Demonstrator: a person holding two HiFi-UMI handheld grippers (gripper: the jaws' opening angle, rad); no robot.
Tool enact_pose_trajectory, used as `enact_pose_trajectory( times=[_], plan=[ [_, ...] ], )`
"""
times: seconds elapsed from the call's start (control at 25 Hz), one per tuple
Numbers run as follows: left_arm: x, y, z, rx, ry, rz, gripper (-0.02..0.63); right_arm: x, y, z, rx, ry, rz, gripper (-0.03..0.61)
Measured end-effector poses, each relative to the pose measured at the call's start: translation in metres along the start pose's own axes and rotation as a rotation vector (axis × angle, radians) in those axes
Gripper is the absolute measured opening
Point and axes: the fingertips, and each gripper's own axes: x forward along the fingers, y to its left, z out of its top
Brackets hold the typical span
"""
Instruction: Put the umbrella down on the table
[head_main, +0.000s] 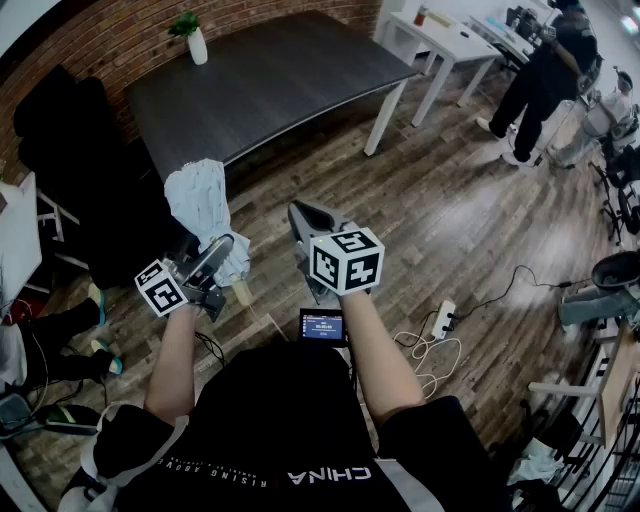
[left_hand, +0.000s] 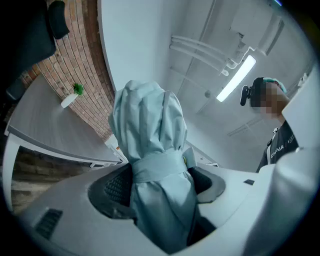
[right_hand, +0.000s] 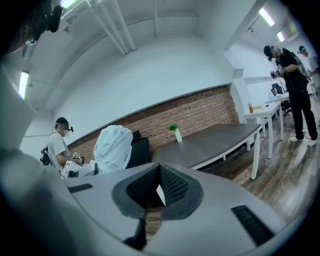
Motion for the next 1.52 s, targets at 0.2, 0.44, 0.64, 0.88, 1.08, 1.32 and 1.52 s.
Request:
enact_pose_trajectory(
  times=[0.2, 0.44, 0.64, 0.88, 1.08, 1.32, 1.52],
  plan=[
    [-0.001, -0.001, -0.001, -0.001, -0.003, -0.004, 0.31, 0.0, 0.002, -0.004, -0.001, 0.005, -0.004, 0.008],
    [0.0, -0.002, -0.001, -0.001, 0.006, -0.013, 0.31, 0.002, 0.001, -0.003, 0.024, -0.007, -0.005, 0.008],
    [0.003, -0.001, -0.005, -0.004, 0.02, -0.02, 0.31, 0.003, -0.001, -0.006, 0.039, -0.003, 0.0, 0.008],
    [0.006, 0.001, -0.008, -0.015, 0.024, -0.025, 0.31, 0.003, -0.005, -0.007, 0.058, -0.006, 0.003, 0.009],
    [0.018, -0.002, -0.015, -0.023, 0.028, -0.026, 0.31, -0.005, -0.018, -0.008, 0.073, -0.006, 0.002, 0.008],
    [0.037, 0.005, -0.02, -0.036, 0.032, -0.02, 0.31, -0.002, -0.039, -0.006, 0.089, 0.003, 0.005, 0.008],
    [0.062, 0.011, -0.025, -0.045, 0.027, -0.006, 0.31, -0.001, -0.067, -0.001, 0.103, 0.012, 0.014, 0.008]
  ],
)
